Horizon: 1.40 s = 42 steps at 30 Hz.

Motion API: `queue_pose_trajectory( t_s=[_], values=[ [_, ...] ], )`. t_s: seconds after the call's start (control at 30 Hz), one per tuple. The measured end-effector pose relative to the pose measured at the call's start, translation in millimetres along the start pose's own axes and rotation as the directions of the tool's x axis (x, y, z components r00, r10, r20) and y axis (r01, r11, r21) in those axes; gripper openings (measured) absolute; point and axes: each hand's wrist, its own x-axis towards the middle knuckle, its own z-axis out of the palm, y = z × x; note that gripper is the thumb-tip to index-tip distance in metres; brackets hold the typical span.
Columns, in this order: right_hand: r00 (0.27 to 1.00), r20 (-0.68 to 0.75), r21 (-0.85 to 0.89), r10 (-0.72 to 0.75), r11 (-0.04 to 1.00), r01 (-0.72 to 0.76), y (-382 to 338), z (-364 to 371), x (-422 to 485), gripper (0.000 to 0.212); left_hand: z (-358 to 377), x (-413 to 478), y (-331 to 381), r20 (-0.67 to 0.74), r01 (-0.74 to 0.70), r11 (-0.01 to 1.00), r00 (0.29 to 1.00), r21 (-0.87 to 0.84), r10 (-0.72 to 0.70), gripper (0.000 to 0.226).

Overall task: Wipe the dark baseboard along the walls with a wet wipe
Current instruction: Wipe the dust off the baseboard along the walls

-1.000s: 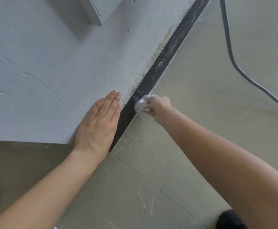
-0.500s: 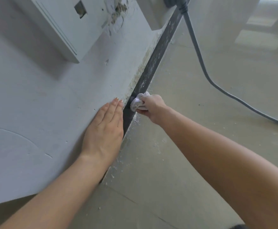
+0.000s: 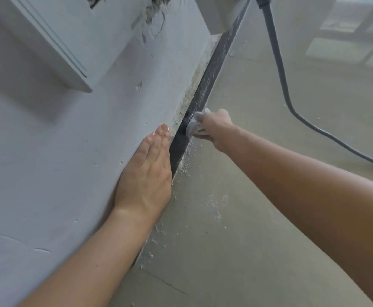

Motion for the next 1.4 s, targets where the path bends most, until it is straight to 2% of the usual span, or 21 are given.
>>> queue_pose_trajectory(
  t_s=[0.1,0.2,0.27,0.33,0.4,0.5,0.57,0.63,0.73,0.87,0.97,1.0,1.1,1.17,1.27,1.33,1.4],
  values=[
    [0.998,-0.036,0.180,-0.042,0.982,0.048,-7.0,-17.0,7.5,0.023,-3.1,-3.0,0.6,-0.001,0.004,1.000,1.000,0.007,-0.004,0.082],
    [0.999,-0.049,0.102,-0.017,0.995,0.022,8.7,-24.2,-3.6,0.018,-3.7,-0.4,-0.5,-0.006,0.059,0.998,0.998,-0.019,-0.059,0.080],
    [0.991,0.100,-0.018,0.084,0.996,-0.083,25.4,-15.8,-18.9,0.010,-3.8,0.1,-0.2,0.004,0.059,0.998,0.998,-0.028,-0.059,0.078],
    [0.958,0.220,-0.080,0.184,0.982,-0.171,35.4,-0.6,-30.2,0.013,-5.3,0.7,-0.6,-0.004,0.059,0.998,0.998,-0.030,-0.059,0.076],
    [0.965,0.168,-0.014,0.202,0.979,-0.203,30.0,7.8,-26.7,0.015,-6.1,0.5,-0.5,-0.001,0.047,0.999,0.999,-0.005,-0.047,0.077],
    [0.993,0.055,0.176,0.105,0.978,-0.114,5.3,0.6,-1.1,0.017,-7.2,0.1,-0.3,0.006,0.041,0.999,0.999,0.007,-0.041,0.078],
    [0.997,0.037,0.365,0.063,0.928,-0.072,-4.4,-7.6,11.0,0.020,-7.7,0.7,0.2,0.016,0.045,0.999,0.999,0.015,-0.045,0.074],
    [0.997,0.022,0.467,0.080,0.880,-0.081,-6.5,-11.2,5.9,0.013,-9.4,1.7,-0.3,0.025,0.063,0.998,0.998,0.004,-0.063,0.068],
    [0.985,0.004,0.459,0.171,0.875,-0.154,8.0,-13.6,-10.5,0.018,-12.6,3.9,-0.6,0.046,0.066,0.998,0.997,-0.009,-0.065,0.067],
    [0.937,0.208,0.318,0.282,0.886,-0.338,15.4,2.4,-32.2,0.017,-11.0,2.5,0.9,0.042,0.064,0.998,0.997,0.001,-0.064,0.073],
    [0.925,0.207,0.398,0.318,0.836,-0.377,-11.0,8.1,-17.6,0.023,-8.3,0.6,1.3,0.059,0.045,0.998,0.997,0.034,-0.047,0.076],
    [0.939,0.169,0.441,0.300,0.829,-0.344,-20.0,4.8,-9.9,0.026,-8.0,0.8,1.3,0.056,0.054,0.998,0.997,0.023,-0.055,0.075],
    [0.991,0.070,0.489,0.112,0.862,-0.132,-32.3,-14.3,4.7,0.028,-9.7,0.5,1.7,0.058,0.044,0.998,0.997,0.038,-0.046,0.078],
    [0.992,0.042,0.553,0.116,0.825,-0.120,-24.6,-27.3,5.9,0.019,-10.2,0.5,2.2,0.069,0.043,0.998,0.997,0.039,-0.046,0.073],
    [0.967,0.123,0.478,0.222,0.841,-0.253,4.3,-36.2,-6.1,0.017,-10.8,2.8,1.8,0.081,0.077,0.997,0.994,0.000,-0.076,0.066],
    [0.914,0.276,0.291,0.298,0.880,-0.375,27.6,-31.2,-21.4,0.017,-12.7,4.0,1.3,0.080,0.071,0.997,0.994,0.000,-0.071,0.066],
    [0.829,0.424,0.075,0.364,0.898,-0.433,44.7,-18.3,-31.5,0.024,-14.9,4.0,2.0,0.093,0.060,0.998,0.994,0.026,-0.062,0.067]
  ],
)
